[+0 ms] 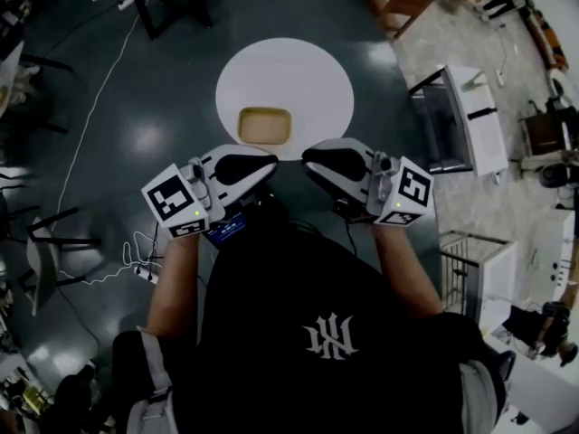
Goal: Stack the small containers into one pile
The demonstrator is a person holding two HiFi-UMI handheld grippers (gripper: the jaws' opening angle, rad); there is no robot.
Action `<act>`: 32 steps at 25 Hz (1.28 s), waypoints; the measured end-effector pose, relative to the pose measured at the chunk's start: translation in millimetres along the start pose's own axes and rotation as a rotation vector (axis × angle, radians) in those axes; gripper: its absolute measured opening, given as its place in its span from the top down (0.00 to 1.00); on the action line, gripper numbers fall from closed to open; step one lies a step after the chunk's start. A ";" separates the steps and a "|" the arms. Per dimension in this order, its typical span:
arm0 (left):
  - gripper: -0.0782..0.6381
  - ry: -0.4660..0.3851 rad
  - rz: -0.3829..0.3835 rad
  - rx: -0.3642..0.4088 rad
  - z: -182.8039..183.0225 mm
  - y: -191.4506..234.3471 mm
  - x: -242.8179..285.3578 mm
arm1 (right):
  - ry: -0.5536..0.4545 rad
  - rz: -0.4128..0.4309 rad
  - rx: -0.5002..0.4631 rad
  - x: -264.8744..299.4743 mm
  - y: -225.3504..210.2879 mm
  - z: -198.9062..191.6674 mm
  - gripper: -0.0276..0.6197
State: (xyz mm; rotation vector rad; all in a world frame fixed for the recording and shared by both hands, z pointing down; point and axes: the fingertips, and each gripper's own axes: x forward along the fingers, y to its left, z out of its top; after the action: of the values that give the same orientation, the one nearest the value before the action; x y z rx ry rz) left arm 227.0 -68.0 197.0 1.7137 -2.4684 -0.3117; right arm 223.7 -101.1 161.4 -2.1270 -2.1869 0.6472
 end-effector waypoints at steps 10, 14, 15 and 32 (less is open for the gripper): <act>0.89 0.070 0.018 -0.050 -46.7 -71.2 -9.2 | -0.043 -0.024 0.050 -33.0 65.9 -35.7 0.89; 0.89 0.069 0.011 -0.051 -47.5 -81.4 -8.1 | -0.045 -0.064 0.054 -41.1 72.7 -35.7 0.89; 0.89 0.067 0.007 -0.051 -46.9 -83.2 -8.4 | -0.044 -0.074 0.054 -41.9 74.7 -36.0 0.89; 0.89 0.073 -0.020 -0.024 -34.9 -102.7 -8.0 | -0.030 -0.076 0.044 -40.5 96.5 -36.9 0.89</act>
State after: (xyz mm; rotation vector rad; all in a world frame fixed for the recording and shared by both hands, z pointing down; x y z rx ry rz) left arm 330.9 -98.7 206.8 1.7099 -2.3875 -0.2747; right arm 329.4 -131.4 176.3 -2.0158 -2.2339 0.7194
